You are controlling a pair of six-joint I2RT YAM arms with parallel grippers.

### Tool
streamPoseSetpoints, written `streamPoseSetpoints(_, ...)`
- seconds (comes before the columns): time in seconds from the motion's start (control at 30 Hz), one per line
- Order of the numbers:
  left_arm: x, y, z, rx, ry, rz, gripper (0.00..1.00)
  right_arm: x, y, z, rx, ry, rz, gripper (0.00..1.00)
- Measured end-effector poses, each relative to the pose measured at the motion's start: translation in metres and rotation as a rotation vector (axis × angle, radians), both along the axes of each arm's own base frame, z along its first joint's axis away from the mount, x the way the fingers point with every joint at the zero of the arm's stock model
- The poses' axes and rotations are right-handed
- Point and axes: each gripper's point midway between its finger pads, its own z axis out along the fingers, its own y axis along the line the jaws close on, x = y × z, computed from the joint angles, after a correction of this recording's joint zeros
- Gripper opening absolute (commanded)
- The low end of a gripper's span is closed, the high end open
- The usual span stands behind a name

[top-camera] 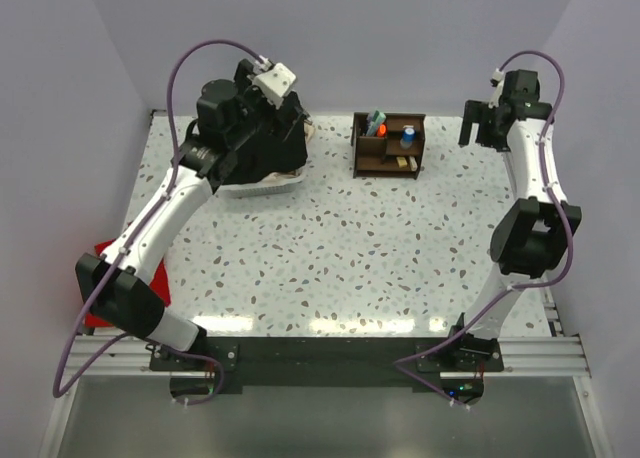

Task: Sort the stationery into containers
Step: Reset both arms

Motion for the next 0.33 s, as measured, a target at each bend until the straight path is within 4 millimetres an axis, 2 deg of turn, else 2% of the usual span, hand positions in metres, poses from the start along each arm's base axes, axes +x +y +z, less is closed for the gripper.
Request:
streamPoseSetpoints(0.1, 0.002, 0.030, -0.001, -0.009, -0.036, 0.158, 1.00, -0.009, 0.008, 0.000, 0.016, 0.004, -0.005, 0.99)
streamPoseSetpoints(0.2, 0.005, 0.051, -0.019, 0.004, -0.031, 0.270, 1.00, -0.019, 0.014, 0.014, 0.028, -0.031, -0.009, 0.99)
streamPoseSetpoints(0.33, 0.008, 0.067, -0.041, 0.009, 0.009, 0.349, 1.00, -0.021, 0.020, 0.039, 0.047, -0.105, 0.003, 0.99)
